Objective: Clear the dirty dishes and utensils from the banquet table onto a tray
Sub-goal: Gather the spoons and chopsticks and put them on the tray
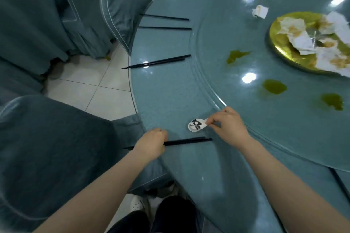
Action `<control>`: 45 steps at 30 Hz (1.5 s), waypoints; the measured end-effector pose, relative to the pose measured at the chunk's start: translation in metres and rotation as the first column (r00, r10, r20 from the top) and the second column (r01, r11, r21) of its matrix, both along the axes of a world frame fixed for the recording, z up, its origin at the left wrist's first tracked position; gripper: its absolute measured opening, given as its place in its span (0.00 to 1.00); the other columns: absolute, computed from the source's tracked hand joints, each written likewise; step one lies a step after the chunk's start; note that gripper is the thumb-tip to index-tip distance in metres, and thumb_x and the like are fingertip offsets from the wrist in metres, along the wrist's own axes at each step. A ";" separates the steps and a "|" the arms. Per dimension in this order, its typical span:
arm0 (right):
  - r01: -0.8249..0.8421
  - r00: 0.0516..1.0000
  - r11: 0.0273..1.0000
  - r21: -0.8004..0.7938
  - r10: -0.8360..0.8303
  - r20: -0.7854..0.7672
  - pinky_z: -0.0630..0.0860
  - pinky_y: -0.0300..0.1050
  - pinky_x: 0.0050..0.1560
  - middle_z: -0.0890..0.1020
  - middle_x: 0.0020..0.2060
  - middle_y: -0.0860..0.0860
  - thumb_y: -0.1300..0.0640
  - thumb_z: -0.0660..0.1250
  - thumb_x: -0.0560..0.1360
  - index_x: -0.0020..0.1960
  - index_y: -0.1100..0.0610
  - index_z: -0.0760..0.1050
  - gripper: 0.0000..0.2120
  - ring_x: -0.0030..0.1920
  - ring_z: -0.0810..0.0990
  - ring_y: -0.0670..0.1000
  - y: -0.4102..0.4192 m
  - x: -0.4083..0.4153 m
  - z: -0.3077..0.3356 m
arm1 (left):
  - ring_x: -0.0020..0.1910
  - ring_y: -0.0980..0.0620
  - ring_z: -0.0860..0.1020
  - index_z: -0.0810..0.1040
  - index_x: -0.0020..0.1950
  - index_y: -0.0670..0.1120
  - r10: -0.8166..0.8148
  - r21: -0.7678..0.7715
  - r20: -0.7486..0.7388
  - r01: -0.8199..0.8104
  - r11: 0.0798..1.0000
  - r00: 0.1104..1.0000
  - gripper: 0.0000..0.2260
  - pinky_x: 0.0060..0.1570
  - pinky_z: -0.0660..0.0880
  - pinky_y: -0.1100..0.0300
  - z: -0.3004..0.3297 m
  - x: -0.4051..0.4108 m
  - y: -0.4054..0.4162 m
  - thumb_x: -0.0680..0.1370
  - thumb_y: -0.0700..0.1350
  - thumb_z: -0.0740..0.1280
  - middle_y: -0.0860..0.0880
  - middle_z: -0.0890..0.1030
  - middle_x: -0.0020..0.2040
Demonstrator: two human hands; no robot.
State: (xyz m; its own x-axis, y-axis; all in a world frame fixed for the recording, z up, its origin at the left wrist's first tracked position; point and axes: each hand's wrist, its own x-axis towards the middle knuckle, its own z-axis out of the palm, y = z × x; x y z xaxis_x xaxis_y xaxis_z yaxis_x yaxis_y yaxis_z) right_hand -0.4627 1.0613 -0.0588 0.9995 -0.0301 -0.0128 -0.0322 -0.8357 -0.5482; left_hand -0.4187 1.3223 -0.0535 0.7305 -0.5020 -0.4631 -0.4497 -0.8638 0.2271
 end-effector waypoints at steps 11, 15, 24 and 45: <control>-0.056 0.994 0.994 -0.097 0.046 -0.094 0.68 0.45 0.55 0.83 0.49 0.44 0.60 0.71 0.71 0.45 0.51 0.82 0.05 0.53 0.77 0.51 0.011 0.013 -0.011 | 0.56 0.46 0.72 0.75 0.57 0.44 -0.052 -0.077 0.094 0.060 0.995 0.994 0.18 0.54 0.69 0.57 -0.003 0.010 0.003 0.73 0.28 0.57 0.45 0.73 0.55; -0.038 0.995 0.996 -0.075 0.031 -0.097 0.72 0.46 0.48 0.81 0.43 0.50 0.63 0.69 0.71 0.45 0.55 0.80 0.05 0.48 0.78 0.54 0.010 0.009 -0.013 | 0.57 0.47 0.71 0.74 0.58 0.45 -0.062 -0.088 0.141 0.075 0.993 0.988 0.18 0.56 0.70 0.55 -0.005 0.012 0.005 0.74 0.29 0.58 0.46 0.73 0.55; 0.198 0.966 0.977 0.076 -0.181 -0.185 0.66 0.40 0.40 0.75 0.40 0.44 0.64 0.68 0.71 0.46 0.51 0.70 0.11 0.40 0.73 0.48 0.009 -0.009 -0.013 | 0.56 0.46 0.73 0.72 0.57 0.43 -0.230 0.088 0.123 0.221 0.971 0.965 0.08 0.57 0.69 0.55 -0.008 0.015 0.004 0.79 0.41 0.62 0.44 0.75 0.56; 0.352 0.916 0.932 0.085 -0.324 -0.237 0.71 0.48 0.40 0.81 0.39 0.53 0.62 0.60 0.77 0.48 0.57 0.77 0.07 0.41 0.77 0.57 0.085 -0.007 0.039 | 0.42 0.55 0.75 0.73 0.45 0.52 0.255 -0.329 0.035 -0.229 0.916 0.966 0.05 0.36 0.67 0.65 0.081 0.037 0.099 0.78 0.42 0.64 0.58 0.75 0.40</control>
